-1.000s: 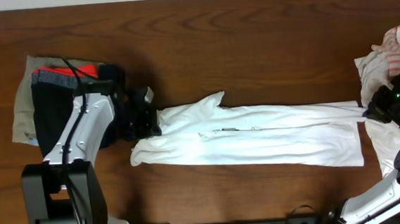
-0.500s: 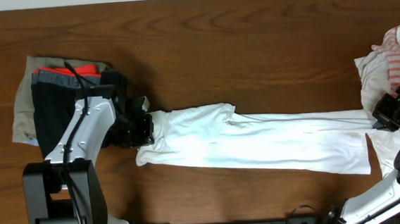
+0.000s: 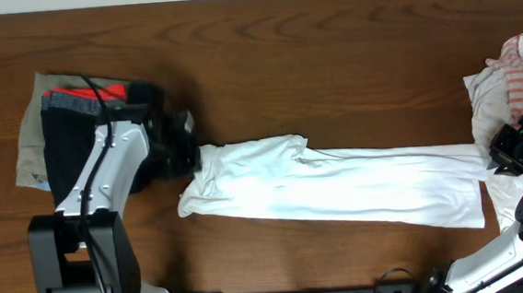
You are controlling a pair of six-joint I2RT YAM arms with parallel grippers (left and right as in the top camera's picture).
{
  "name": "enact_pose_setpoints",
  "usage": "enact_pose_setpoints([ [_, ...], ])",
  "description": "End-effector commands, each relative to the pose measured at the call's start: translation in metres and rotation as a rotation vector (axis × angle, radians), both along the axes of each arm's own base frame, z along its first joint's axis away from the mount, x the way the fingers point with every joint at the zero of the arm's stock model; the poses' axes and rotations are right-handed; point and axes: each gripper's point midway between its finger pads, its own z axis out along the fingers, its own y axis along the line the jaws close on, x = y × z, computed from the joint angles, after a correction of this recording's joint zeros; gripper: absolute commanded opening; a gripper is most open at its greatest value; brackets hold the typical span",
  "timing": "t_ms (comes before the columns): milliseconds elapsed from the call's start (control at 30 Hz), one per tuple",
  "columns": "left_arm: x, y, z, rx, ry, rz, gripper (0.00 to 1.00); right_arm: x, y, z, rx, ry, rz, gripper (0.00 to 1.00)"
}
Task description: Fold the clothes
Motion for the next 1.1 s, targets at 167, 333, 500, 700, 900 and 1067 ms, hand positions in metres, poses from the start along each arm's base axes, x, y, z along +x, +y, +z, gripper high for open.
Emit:
enact_pose_setpoints([
  [167, 0.073, -0.016, 0.084, -0.099, -0.379, 0.052, 0.17, 0.015, 0.018, 0.008, 0.109, -0.108, 0.037, 0.10],
  [333, 0.067, -0.044, 0.085, -0.143, -0.382, -0.021, 0.16, 0.041, 0.044, 0.019, 0.271, -0.294, 0.134, 0.11],
  [500, 0.053, -0.073, 0.066, -0.148, -0.332, -0.105, 0.16, 0.050, 0.059, 0.024, 0.324, -0.342, 0.162, 0.13],
  [700, 0.049, -0.089, 0.022, -0.140, -0.241, -0.144, 0.16, 0.044, 0.057, 0.010, 0.235, -0.241, 0.173, 0.13],
  [900, 0.041, -0.092, -0.028, -0.144, -0.090, -0.136, 0.16, 0.039, 0.074, -0.008, 0.247, -0.220, 0.177, 0.14],
  [1067, 0.013, -0.095, -0.050, -0.176, 0.083, -0.122, 0.17, 0.022, 0.087, -0.026, 0.273, -0.175, 0.136, 0.14],
])
